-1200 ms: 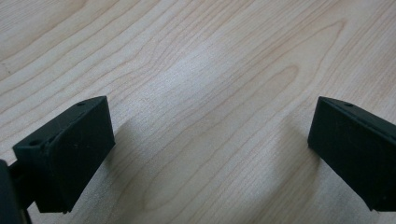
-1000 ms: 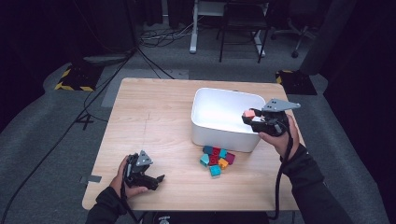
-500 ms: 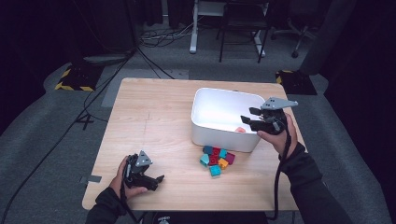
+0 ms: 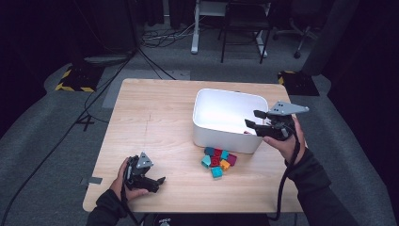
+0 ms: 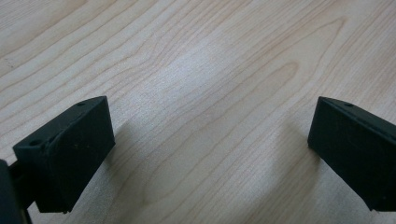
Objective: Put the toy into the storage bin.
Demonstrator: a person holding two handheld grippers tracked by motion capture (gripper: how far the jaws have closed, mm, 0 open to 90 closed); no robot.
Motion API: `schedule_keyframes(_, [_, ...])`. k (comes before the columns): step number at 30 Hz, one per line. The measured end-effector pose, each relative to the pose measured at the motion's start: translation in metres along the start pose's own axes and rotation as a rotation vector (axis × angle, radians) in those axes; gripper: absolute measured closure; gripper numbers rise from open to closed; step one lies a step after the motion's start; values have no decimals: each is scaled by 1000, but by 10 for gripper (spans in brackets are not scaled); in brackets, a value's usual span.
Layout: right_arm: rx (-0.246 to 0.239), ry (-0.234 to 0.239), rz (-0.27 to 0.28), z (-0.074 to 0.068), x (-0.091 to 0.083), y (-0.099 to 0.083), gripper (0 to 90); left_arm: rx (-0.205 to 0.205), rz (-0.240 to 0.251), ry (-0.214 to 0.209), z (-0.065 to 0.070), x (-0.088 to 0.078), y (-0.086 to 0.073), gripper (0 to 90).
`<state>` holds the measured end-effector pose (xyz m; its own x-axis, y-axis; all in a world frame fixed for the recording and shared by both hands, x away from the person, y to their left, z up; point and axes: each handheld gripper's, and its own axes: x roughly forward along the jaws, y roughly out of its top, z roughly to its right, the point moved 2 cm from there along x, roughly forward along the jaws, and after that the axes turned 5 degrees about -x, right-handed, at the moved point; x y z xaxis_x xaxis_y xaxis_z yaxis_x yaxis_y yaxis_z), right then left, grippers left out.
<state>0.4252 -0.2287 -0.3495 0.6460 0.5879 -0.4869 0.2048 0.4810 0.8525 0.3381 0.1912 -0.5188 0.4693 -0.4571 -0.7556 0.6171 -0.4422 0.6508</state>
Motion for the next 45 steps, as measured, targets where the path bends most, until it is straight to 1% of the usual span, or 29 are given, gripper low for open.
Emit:
schedule_keyframes(3, [-23,1,7,-3,-9,-1,476,-2,0,-1,0,0,0,7])
schedule_keyframes(5, [-18,6,21,-6,-15,-2,472,-1,0,0,0,0,0,7])
schedule_keyframes(6, [-20,12,35,-7,-18,-3,472,-1,0,0,0,0,0,7])
schedule_keyframes(8, [-27,21,43,-11,-24,-5,465,0,0,0,0,0,0,7])
schedule_keyframes(10, [-35,22,47,-14,-27,-6,462,0,0,0,0,0,0,7])
schedule_keyframes(16, [-50,48,71,-27,-36,-14,453,-2,0,-1,0,0,0,7])
schedule_keyframes(20, [-55,75,82,-36,-37,-22,445,-2,2,1,0,0,0,7])
schedule_keyframes(21, [-53,79,75,-40,-37,-25,443,-1,0,-1,0,0,0,7])
schedule_keyframes(22, [-63,82,73,-42,-36,-29,441,-1,0,0,0,0,0,7])
schedule_keyframes(23, [-60,86,67,-45,-35,-32,439,-1,0,0,0,0,0,7])
schedule_keyframes(25, [-68,100,60,-51,-31,-40,435,-2,0,-1,0,0,0,6])
schedule_keyframes(31, [-89,118,-6,-64,-15,-63,425,-2,0,-1,0,0,0,7])
schedule_keyframes(32, [-93,123,-10,-65,-12,-66,423,-1,0,0,0,0,0,7])
schedule_keyframes(35, [-76,140,-26,-69,-5,-76,421,-1,0,-1,0,0,0,7])
schedule_keyframes(36, [-86,140,-28,-68,-2,-80,418,-2,0,-1,0,0,0,7])
schedule_keyframes(37, [-76,143,-39,-70,1,-83,416,-1,0,-1,0,0,0,7])
schedule_keyframes(38, [-55,145,-45,-71,4,-87,410,-1,0,-1,0,0,0,6])
schedule_keyframes(39, [-70,154,-47,-71,7,-90,404,-1,4,2,0,0,0,7])
schedule_keyframes(40, [-63,159,-54,-71,9,-93,398,-2,0,-1,0,0,0,7])
schedule_keyframes(45, [-64,166,-86,-73,28,-113,375,-1,0,-1,0,0,0,7])
